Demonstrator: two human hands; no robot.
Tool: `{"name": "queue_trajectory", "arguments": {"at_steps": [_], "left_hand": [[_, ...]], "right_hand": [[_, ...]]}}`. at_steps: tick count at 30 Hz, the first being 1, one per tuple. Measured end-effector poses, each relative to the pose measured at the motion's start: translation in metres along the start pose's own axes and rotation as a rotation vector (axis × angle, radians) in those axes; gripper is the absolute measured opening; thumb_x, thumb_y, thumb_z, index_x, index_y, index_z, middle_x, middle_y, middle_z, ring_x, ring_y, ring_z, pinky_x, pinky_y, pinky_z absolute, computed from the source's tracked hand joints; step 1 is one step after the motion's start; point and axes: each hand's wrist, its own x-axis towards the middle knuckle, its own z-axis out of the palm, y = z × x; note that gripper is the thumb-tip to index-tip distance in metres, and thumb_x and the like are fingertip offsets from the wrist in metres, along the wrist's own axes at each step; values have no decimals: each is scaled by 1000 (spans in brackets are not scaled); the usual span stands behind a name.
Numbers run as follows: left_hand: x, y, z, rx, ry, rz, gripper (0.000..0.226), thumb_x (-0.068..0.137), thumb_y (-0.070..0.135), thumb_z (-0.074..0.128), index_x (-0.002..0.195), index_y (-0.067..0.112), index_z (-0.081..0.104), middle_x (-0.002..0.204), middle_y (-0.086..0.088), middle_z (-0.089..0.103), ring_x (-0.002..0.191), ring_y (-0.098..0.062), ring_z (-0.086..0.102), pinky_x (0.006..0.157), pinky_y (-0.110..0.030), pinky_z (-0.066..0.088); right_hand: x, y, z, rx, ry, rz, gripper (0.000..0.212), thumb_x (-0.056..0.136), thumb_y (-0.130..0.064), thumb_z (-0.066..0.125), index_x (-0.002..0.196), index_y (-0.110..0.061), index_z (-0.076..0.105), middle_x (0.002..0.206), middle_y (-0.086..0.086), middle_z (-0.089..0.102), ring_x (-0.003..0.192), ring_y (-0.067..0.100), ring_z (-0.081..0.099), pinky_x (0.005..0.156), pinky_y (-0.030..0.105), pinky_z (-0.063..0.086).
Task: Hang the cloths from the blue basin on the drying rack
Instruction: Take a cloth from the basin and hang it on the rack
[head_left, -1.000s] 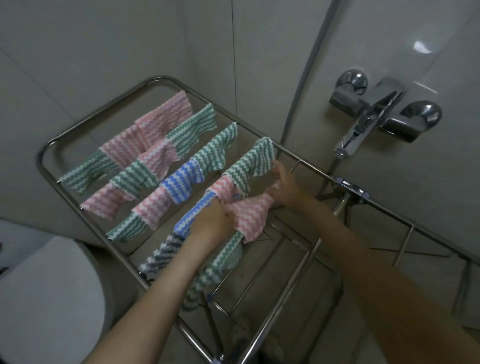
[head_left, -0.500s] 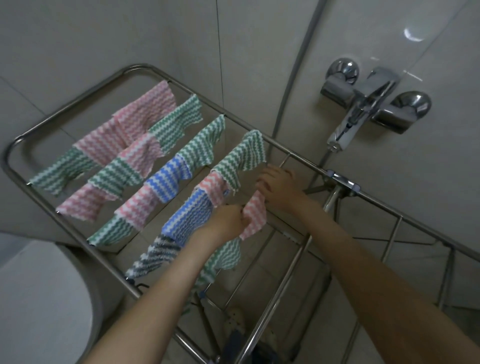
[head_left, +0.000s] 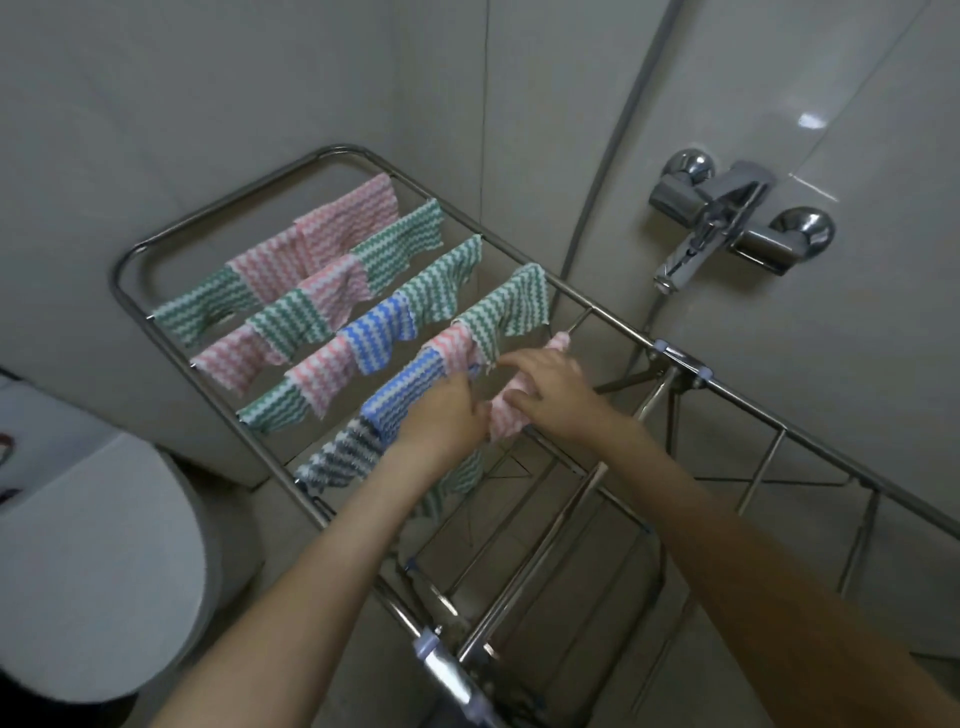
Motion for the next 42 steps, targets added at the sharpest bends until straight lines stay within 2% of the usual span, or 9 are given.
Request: {"name": "queue_trajectory", "arguments": {"at_steps": [3,7,10,14,23,26,35,37,42], "left_hand": [[-35,-10,-9,-8,125,-30,43,96,30,48,132,6,46,134,-15,52,123,-28,50,98,-36,42],[-101,-33,-18,5,338,-145,27,94,24,50,115,11,59,115,-14,64,110,-30,58,88,-35,44],[-150,-50,-22,0,436,-242,20,93,24,51,105,12,62,109,-15,67,104,-32,61,83,-34,45],[-225,-78,-26,2,530,-400,21,94,26,50,106,12,61,110,-14,67,106,-32,59,83,-35,44],[-369,-161,-30,-149,680,-767,23,94,29,52,110,15,61,104,-5,69,100,-24,61,82,-31,48],[-419,-199,-25,-187,744,-890,23,93,26,53,109,13,61,104,-6,68,101,-25,60,79,-29,44],[-577,-298,-16,-270,875,-1191,20,94,22,51,107,13,62,106,-13,68,105,-29,60,84,-32,44],[-593,-305,-13,-289,848,-1205,22,94,21,50,110,11,61,110,-14,67,107,-29,59,86,-33,43],[-672,-334,12,-391,809,-1396,23,93,18,51,113,9,59,117,-15,62,109,-30,57,88,-33,42]], "right_hand": [[-10,-28,-1,-16,-28,-95,41,90,-24,58,131,-17,52,133,5,52,125,22,38,95,25,23],[-26,-75,12,-9,-89,-247,38,91,-27,57,129,-20,52,131,1,51,127,20,36,97,29,24],[-40,-114,26,10,-136,-368,37,92,-24,56,128,-19,53,131,3,52,126,22,37,98,29,24],[-63,-180,50,30,-205,-572,31,92,-20,56,122,-16,58,124,6,56,121,25,42,99,31,27],[-108,-330,126,84,-454,-884,28,94,-17,50,121,-18,57,125,0,58,118,18,45,101,30,29],[-128,-382,161,80,-550,-981,29,94,-17,51,123,-18,56,127,1,57,118,19,45,103,37,34],[-209,-563,262,35,-700,-1343,30,91,-15,56,120,-11,58,119,8,61,114,27,50,100,38,36],[-222,-578,272,34,-738,-1365,31,90,-13,56,121,-10,57,119,10,61,114,27,50,99,36,36],[-291,-638,315,-40,-971,-1464,35,90,-14,58,125,-10,54,118,9,60,105,25,55,94,31,40]]}}
